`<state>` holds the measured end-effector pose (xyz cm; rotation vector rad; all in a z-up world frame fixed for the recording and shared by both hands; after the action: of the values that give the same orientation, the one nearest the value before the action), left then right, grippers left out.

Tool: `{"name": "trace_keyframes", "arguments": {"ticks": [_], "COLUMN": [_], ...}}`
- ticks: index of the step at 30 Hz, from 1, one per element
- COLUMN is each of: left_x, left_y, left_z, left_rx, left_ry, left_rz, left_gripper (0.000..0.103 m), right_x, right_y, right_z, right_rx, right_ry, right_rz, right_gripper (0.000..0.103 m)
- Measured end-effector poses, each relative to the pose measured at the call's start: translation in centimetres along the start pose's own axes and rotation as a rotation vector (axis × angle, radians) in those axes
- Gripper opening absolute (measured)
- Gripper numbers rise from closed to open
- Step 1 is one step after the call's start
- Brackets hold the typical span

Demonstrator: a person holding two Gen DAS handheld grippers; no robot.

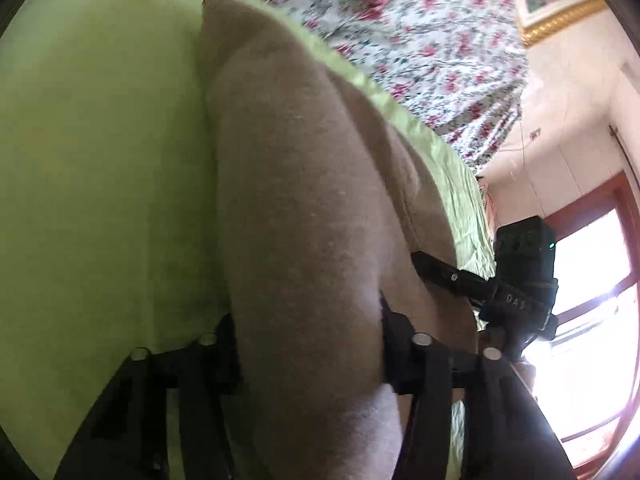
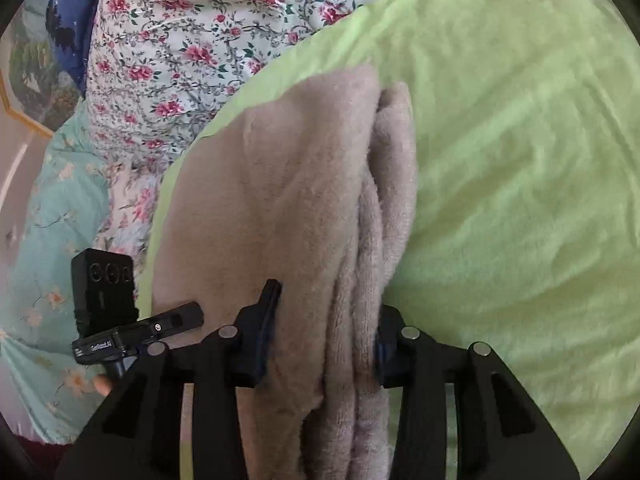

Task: Fold small clothes

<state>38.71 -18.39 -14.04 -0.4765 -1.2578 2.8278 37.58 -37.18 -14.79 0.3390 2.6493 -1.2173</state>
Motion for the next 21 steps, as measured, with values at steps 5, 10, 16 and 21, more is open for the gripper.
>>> {"name": "trace_keyframes", "arguments": {"ticks": [5, 10, 16, 21], "left_x": [3.2, 7.7, 12.1, 14.2], "left_y": [-6.4, -13.6, -15.5, -15.1], "left_z": [0.7, -2.3, -7.6, -11.2], "left_rx": [-0.047, -0.117, -0.186, -0.217], "left_ry": [0.069, 0.053, -0.025, -0.121], "left_rz": [0.055, 0.087, 0.072, 0.072], "left_gripper": [0.045, 0.045, 0.05, 0.077], "right_x": [1.4, 4.6, 8.3, 9.9], "right_y": [-0.6, 3.4, 9.8, 12.7], "right_z": [-5.3, -12.1, -16.3, -15.2], "right_rx": [-0.053, -0.178, -0.236, -0.171], "right_ry": [-0.067, -0.122, -0.132, -0.097], "right_rz": [0.049, 0.017, -0.064, -0.096], "right_gripper": [0.033, 0.033, 0.033, 0.044]}}
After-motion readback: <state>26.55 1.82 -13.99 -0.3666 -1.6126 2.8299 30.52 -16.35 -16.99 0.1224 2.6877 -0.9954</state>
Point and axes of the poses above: each gripper's, at about its wrist camera, not at the fingertips, and y roughly the way its jaws point, z to its right, x to its underside, the point moved 9 cm from there along y, roughly the way its jaws point, and after that the axes turned 11 degrees about -z, right-handed, at the moved point
